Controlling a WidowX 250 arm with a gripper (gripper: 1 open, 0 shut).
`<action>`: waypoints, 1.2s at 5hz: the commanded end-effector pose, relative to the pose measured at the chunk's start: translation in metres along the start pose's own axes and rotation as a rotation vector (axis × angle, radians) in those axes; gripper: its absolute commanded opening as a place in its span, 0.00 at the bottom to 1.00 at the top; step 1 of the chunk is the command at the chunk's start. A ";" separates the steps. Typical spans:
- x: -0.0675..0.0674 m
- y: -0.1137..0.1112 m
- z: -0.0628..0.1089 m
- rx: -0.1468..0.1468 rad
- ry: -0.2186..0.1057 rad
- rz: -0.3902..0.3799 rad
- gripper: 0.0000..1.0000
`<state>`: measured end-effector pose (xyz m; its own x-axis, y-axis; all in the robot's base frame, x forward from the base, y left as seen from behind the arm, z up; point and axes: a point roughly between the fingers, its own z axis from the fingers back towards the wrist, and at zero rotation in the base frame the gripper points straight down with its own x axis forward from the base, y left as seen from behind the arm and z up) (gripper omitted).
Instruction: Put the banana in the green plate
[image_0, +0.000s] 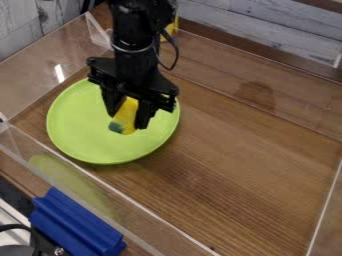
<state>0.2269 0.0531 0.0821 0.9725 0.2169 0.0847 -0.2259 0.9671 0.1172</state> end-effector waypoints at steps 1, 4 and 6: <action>0.005 0.005 0.001 0.007 -0.023 0.015 0.00; 0.018 0.018 -0.019 0.020 0.001 0.043 0.00; 0.022 0.020 -0.022 0.007 0.017 0.052 1.00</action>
<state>0.2372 0.0746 0.0534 0.9653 0.2598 0.0256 -0.2610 0.9578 0.1208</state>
